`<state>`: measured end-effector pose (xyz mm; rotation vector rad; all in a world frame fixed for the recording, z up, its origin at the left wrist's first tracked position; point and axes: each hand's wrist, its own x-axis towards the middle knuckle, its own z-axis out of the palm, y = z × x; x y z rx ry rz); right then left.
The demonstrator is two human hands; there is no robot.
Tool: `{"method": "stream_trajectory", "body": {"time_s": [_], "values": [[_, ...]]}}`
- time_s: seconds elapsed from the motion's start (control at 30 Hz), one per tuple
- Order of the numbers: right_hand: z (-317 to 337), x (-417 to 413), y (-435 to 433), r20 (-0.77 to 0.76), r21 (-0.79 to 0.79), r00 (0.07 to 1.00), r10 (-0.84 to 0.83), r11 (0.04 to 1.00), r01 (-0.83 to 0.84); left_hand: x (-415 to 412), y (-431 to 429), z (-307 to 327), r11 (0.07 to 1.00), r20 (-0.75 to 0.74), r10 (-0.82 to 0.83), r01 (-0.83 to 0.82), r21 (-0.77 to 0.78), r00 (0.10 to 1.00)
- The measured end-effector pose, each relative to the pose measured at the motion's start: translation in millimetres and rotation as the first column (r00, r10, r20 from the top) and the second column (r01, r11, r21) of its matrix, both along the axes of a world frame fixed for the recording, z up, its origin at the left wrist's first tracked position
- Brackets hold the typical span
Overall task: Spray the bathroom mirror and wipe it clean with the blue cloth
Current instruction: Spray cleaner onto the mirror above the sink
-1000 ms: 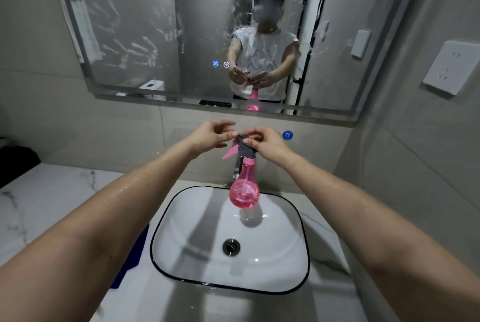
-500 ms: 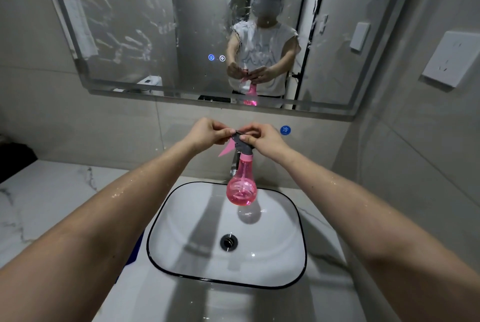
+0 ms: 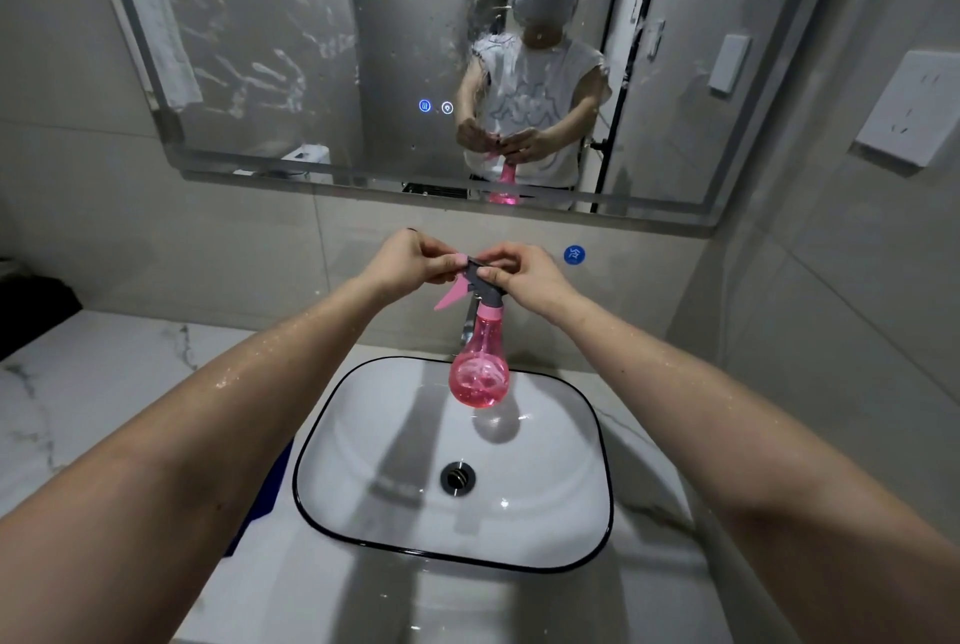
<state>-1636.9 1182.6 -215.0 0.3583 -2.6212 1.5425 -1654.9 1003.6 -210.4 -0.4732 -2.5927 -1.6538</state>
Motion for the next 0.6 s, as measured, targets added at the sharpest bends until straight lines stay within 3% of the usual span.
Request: {"method": "stream_trajectory", "body": {"time_s": [0.6], "values": [[-2.9,-4.0,7.1,0.001,-0.001,1.0,-0.006,1.0,0.006,1.9,6.9,3.5,0.999,-0.021,-0.014,0.013,-0.045,1.0]]}}
